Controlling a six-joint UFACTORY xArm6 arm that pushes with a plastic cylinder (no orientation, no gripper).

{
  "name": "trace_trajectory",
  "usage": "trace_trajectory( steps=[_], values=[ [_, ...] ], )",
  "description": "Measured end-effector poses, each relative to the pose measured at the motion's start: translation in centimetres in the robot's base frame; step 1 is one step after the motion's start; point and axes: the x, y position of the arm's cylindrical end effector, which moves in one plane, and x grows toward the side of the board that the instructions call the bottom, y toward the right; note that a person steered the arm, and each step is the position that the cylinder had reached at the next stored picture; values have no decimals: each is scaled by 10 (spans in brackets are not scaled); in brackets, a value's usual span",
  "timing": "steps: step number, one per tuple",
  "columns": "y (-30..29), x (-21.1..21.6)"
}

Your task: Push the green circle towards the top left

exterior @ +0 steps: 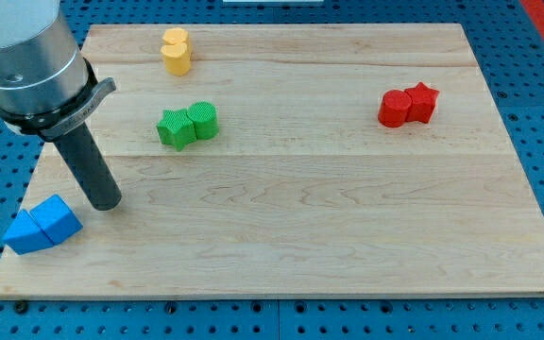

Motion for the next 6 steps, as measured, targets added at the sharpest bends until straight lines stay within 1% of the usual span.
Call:
trace_trajectory(
  steps=[1, 2, 3, 5, 6],
  values=[
    [0, 0],
    [12, 8],
    [52, -10],
    [105, -73],
    [119, -127]
  ],
)
